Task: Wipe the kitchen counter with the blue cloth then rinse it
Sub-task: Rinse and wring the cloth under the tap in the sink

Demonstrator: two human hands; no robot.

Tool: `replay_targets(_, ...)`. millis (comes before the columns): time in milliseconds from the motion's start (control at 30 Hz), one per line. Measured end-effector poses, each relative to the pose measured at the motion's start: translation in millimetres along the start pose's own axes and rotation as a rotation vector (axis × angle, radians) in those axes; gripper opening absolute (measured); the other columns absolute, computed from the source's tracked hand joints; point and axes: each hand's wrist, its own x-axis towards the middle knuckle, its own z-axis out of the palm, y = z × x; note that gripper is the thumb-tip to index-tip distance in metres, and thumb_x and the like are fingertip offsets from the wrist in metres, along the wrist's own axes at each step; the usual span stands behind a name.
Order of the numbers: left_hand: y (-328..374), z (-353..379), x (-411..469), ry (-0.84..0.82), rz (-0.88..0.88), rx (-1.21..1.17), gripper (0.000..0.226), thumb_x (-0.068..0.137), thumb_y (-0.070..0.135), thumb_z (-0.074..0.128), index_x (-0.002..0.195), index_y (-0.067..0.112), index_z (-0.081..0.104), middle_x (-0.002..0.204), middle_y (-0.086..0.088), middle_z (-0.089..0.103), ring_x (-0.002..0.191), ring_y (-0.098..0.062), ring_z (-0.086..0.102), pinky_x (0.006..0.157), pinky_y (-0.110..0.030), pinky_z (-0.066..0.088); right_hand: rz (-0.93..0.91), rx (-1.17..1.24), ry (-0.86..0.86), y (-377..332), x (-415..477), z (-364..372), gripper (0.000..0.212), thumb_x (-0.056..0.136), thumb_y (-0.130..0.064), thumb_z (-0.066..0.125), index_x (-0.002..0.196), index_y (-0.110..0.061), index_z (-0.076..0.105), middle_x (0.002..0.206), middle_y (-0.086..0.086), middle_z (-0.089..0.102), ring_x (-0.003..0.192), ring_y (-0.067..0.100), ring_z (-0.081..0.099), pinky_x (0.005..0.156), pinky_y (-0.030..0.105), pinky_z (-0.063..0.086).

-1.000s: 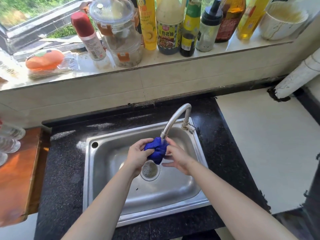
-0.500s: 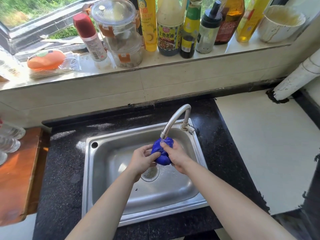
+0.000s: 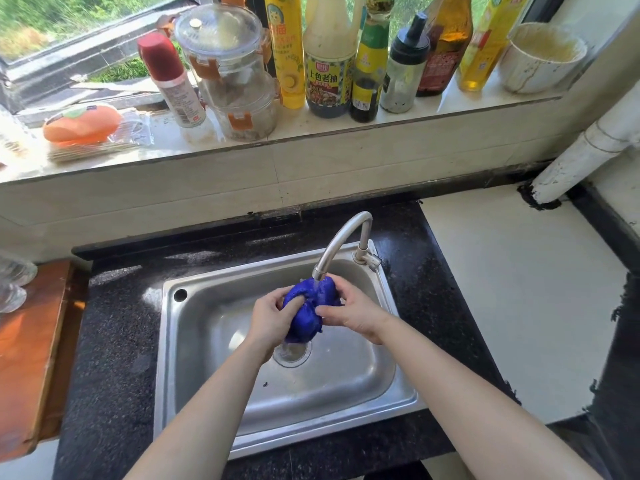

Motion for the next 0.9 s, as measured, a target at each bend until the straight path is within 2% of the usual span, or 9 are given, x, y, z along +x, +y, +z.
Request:
replay_targets(133, -1, 7, -2, -0.084, -0.119, -0.163, 0.02, 0.101, 0.016, 0.057, 0.115, 0.007, 0.068, 0.095, -0.013, 0.073, 0.075, -0.016, 0.067, 0.066, -0.031, 0.055, -0.008, -0.134, 0.118, -1, 0, 0, 0.034, 0.1, -0.012, 0.059, 0.134, -0.013, 0.055, 0.122, 0.01, 0.067, 0.112, 0.024, 0.067, 0.094, 0.034, 0.058)
replay_targets(267, -2, 10, -4, -0.18, -0.248, -0.446, 0.024, 0.106, 0.021, 0.046, 0.123, 0.018, 0.063, 0.098, -0.017, 0.06, 0.079, -0.026, 0.05, 0.066, -0.037, 0.04, 0.016, -0.231, 0.104, -2, -4, 7, 0.018, 0.103, -0.027, 0.055, 0.117, -0.017, 0.061, 0.101, 0.001, 0.07, 0.092, 0.014, 0.071, 0.079, 0.025, 0.059)
replay_targets(400, 6, 7, -1, -0.202, -0.356, -0.705, 0.026, 0.097, 0.02, 0.053, 0.121, 0.01, 0.058, 0.119, -0.023, 0.064, 0.097, -0.036, 0.062, 0.079, -0.046, 0.055, -0.02, -0.524, 0.107, 11, -3, 1, 0.045, 0.073, -0.062, 0.065, 0.096, -0.023, 0.061, 0.088, -0.001, 0.069, 0.084, 0.023, 0.066, 0.082, 0.046, 0.054)
replay_targets(500, 6, 8, 1, -0.182, -0.258, -0.606, 0.038, 0.088, 0.012, 0.068, 0.122, 0.005, 0.054, 0.119, -0.028, 0.06, 0.088, -0.03, 0.059, 0.064, -0.036, 0.053, -0.018, -0.518, 0.125, 14, -4, -3, 0.051, 0.06, -0.062, 0.073, 0.091, -0.021, 0.064, 0.084, 0.003, 0.069, 0.079, 0.027, 0.066, 0.077, 0.046, 0.055)
replay_targets(600, 4, 8, 1, -0.143, -0.178, -0.535, 0.024, 0.08, 0.009, 0.073, 0.104, 0.009, 0.07, 0.101, -0.024, 0.065, 0.087, -0.033, 0.052, 0.072, -0.041, 0.04, -0.066, -0.513, 0.146, 14, -6, -4, 0.053, 0.056, -0.062, 0.074, 0.098, -0.031, 0.065, 0.091, -0.002, 0.069, 0.08, 0.018, 0.064, 0.079, 0.041, 0.056)
replay_targets(700, 10, 9, -2, -0.172, -0.147, -0.53, 0.013, 0.09, 0.0, 0.065, 0.103, 0.0, 0.065, 0.096, -0.026, 0.069, 0.085, -0.038, 0.065, 0.07, -0.047, 0.055, -0.085, -0.5, 0.157, 14, -7, -5, 0.046, 0.07, -0.045, 0.083, 0.11, -0.033, 0.063, 0.098, -0.004, 0.069, 0.077, 0.01, 0.061, 0.081, 0.039, 0.057)
replay_targets(767, 11, 9, -3, -0.187, -0.156, -0.497, 0.028, 0.087, 0.001, 0.07, 0.111, -0.005, 0.057, 0.1, -0.032, 0.068, 0.083, -0.042, 0.069, 0.063, -0.055, 0.059, -0.093, -0.479, 0.142, 14, -8, -4, 0.052, 0.076, -0.034, 0.084, 0.122, -0.033, 0.059, 0.103, -0.004, 0.067, 0.077, 0.01, 0.062, 0.079, 0.034, 0.056)
replay_targets(833, 10, 6, -3, -0.181, -0.17, -0.446, 0.054, 0.076, 0.012, 0.08, 0.119, -0.003, 0.052, 0.111, -0.036, 0.063, 0.088, -0.05, 0.066, 0.069, -0.062, 0.055, -0.103, -0.452, 0.121, 13, -8, 1, 0.059, 0.079, -0.027, 0.083, 0.13, -0.033, 0.055, 0.109, -0.005, 0.065, 0.08, 0.017, 0.065, 0.08, 0.034, 0.057)
replay_targets(900, 11, 2, -2, -0.157, -0.172, -0.389, 0.063, 0.07, 0.02, 0.084, 0.12, 0.001, 0.051, 0.114, -0.032, 0.062, 0.091, -0.048, 0.066, 0.071, -0.058, 0.054, -0.109, -0.452, 0.097, 12, -9, 6, 0.057, 0.081, -0.026, 0.081, 0.131, -0.032, 0.055, 0.112, -0.005, 0.066, 0.084, 0.021, 0.068, 0.08, 0.035, 0.057)
